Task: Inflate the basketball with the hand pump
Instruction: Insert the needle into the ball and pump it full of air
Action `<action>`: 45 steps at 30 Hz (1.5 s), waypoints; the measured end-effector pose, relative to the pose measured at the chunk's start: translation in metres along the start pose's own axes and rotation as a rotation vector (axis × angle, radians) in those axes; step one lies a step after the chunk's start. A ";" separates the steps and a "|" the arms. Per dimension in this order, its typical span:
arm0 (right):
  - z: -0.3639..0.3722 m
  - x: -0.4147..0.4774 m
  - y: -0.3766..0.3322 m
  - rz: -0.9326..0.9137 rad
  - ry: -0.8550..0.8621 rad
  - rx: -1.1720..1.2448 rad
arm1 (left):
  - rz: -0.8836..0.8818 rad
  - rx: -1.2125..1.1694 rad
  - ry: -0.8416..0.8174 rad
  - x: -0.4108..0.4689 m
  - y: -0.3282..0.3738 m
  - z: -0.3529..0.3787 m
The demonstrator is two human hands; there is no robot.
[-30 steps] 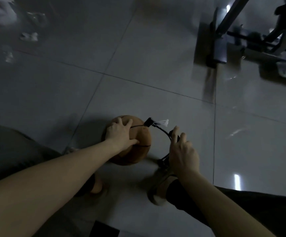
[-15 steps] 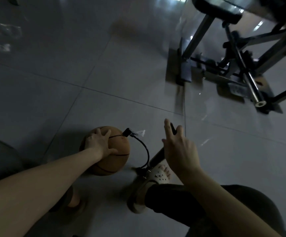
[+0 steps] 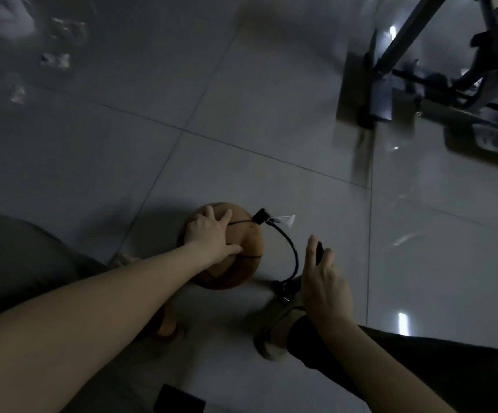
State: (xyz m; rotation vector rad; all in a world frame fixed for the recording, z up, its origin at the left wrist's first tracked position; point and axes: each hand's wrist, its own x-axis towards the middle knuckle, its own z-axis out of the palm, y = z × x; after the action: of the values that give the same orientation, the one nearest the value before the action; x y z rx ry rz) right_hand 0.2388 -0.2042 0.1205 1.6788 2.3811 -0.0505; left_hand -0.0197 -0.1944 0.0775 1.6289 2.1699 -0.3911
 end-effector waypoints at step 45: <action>-0.019 0.010 -0.006 0.049 -0.053 0.155 | 0.038 0.018 -0.063 -0.011 0.005 0.001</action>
State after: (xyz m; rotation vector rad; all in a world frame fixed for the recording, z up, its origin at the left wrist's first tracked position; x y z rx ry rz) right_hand 0.2271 -0.1943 0.1368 1.7787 2.3499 -0.2742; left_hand -0.0124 -0.2032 0.0816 1.6427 2.0925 -0.4459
